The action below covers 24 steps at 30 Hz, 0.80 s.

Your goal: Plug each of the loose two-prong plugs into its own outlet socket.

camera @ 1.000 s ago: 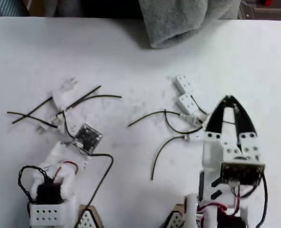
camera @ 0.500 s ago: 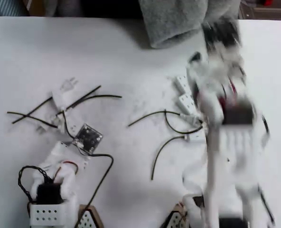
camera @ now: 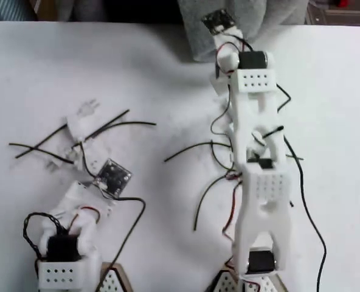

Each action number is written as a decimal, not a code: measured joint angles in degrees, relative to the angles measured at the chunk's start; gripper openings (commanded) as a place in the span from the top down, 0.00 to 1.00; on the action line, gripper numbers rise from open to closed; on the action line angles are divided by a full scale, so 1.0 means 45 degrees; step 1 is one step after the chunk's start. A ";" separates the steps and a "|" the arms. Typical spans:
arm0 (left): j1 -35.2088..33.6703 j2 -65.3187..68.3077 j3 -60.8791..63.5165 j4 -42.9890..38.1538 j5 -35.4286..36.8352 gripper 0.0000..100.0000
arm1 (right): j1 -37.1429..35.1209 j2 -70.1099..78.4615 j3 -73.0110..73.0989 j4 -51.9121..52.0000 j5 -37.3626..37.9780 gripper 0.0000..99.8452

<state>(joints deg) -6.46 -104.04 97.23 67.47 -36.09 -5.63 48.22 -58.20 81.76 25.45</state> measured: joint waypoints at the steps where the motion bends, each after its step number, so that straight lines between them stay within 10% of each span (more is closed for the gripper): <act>1: 0.0000 0.0000 0.0000 0.0000 0.0000 0.97 | 0.0137 0.0703 -0.0684 0.0117 0.0039 0.73; 24: 0.0000 0.0000 0.0000 0.0000 0.0000 0.97 | 0.0664 0.5861 -0.7639 0.2755 0.1289 0.73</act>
<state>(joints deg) -6.46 -104.04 97.23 67.47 -36.09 -2.64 74.59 -92.57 94.15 31.25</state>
